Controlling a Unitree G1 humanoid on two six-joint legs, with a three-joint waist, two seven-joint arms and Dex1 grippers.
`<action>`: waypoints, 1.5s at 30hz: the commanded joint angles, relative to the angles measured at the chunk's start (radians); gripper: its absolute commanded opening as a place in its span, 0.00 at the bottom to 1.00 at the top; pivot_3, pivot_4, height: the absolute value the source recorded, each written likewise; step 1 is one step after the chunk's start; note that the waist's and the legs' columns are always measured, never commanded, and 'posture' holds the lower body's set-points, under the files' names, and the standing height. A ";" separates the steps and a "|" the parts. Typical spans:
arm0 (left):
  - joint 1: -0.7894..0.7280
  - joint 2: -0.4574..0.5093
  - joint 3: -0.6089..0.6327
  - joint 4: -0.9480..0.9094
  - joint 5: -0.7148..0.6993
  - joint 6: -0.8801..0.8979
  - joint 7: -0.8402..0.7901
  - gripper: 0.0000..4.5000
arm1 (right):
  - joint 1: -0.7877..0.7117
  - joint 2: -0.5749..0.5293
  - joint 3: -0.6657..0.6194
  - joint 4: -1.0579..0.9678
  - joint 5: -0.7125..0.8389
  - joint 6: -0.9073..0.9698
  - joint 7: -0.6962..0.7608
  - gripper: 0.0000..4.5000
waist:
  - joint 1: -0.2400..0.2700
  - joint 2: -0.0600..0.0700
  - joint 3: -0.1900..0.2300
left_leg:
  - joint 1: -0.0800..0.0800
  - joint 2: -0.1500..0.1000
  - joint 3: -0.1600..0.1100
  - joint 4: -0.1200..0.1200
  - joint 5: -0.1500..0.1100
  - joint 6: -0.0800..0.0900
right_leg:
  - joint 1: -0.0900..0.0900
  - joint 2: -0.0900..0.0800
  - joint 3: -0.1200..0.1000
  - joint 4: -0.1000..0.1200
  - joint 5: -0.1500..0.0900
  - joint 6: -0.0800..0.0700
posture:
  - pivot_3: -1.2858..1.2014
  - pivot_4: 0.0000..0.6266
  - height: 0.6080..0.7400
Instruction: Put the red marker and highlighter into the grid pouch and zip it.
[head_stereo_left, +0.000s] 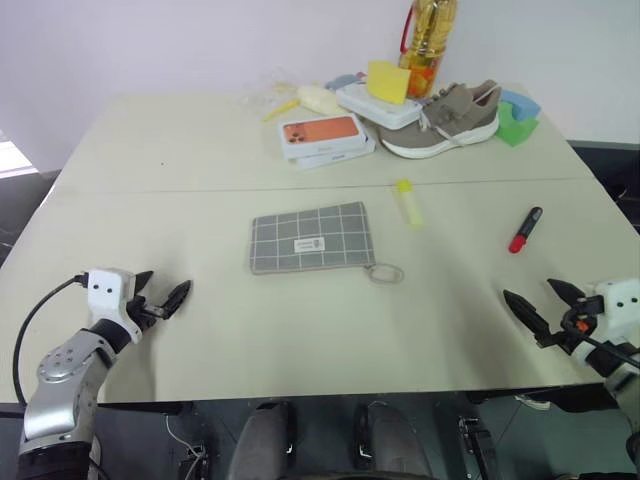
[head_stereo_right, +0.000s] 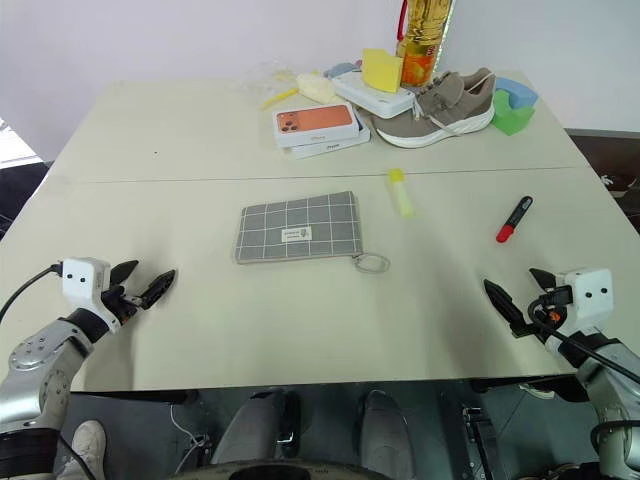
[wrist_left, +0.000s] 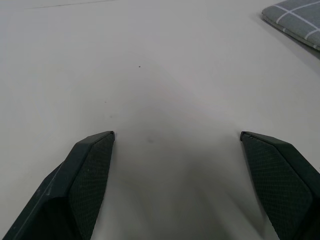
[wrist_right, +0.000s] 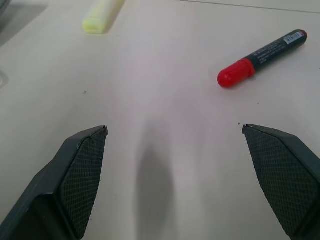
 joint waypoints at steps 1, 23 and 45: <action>0.001 0.015 0.018 -0.015 0.002 0.007 -0.002 0.95 | -0.011 -0.010 -0.006 -0.032 -0.004 -0.012 -0.013 1.00 | 0.000 0.000 0.000 | 0.000 0.000 0.000 0.000 0.000 0.000 | 0.000 0.000 0.000 0.000 0.000 0.000 | 0.52 0.24 1.00; -0.063 -0.058 -0.079 0.046 0.132 -0.218 0.005 1.00 | -0.588 0.167 0.584 -0.093 -0.104 0.208 -0.187 0.02 | -0.002 -0.001 0.000 | 0.000 0.000 0.000 0.000 0.000 0.000 | -0.001 0.002 0.000 0.002 0.000 0.000 | 0.52 0.24 1.00; -0.363 0.134 -0.343 0.503 0.508 -0.921 -0.141 1.00 | -0.819 0.460 0.634 0.340 -0.263 0.391 -0.370 0.02 | -0.005 -0.001 -0.001 | 0.000 0.000 0.001 0.001 0.000 0.000 | -0.001 0.002 0.000 0.003 0.001 -0.001 | 0.52 0.24 1.00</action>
